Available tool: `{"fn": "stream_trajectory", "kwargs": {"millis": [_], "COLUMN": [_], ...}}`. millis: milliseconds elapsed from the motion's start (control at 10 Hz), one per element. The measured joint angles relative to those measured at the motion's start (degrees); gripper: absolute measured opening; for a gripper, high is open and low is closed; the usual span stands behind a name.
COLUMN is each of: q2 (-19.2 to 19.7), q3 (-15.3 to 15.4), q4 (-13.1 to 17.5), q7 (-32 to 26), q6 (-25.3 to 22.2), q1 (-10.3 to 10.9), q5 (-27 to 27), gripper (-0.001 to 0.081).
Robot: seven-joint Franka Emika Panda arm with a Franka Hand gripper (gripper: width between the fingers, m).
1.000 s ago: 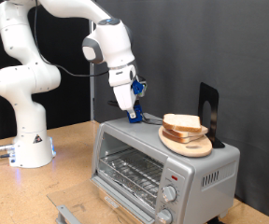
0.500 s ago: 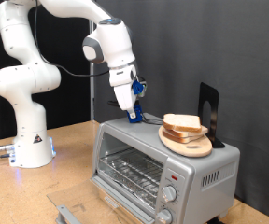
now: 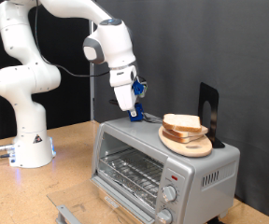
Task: Make a piece of toast with the oven
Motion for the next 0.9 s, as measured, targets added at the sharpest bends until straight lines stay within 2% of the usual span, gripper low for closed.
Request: {"fn": "stream_trajectory", "kwargs": {"millis": [900], "q2": [0.12], "q3": [0.85], "q4": [-0.01], "q7": [0.95], "q6": [0.49], "q1": [0.0], "q5": [0.0], "gripper": [0.0366]}}
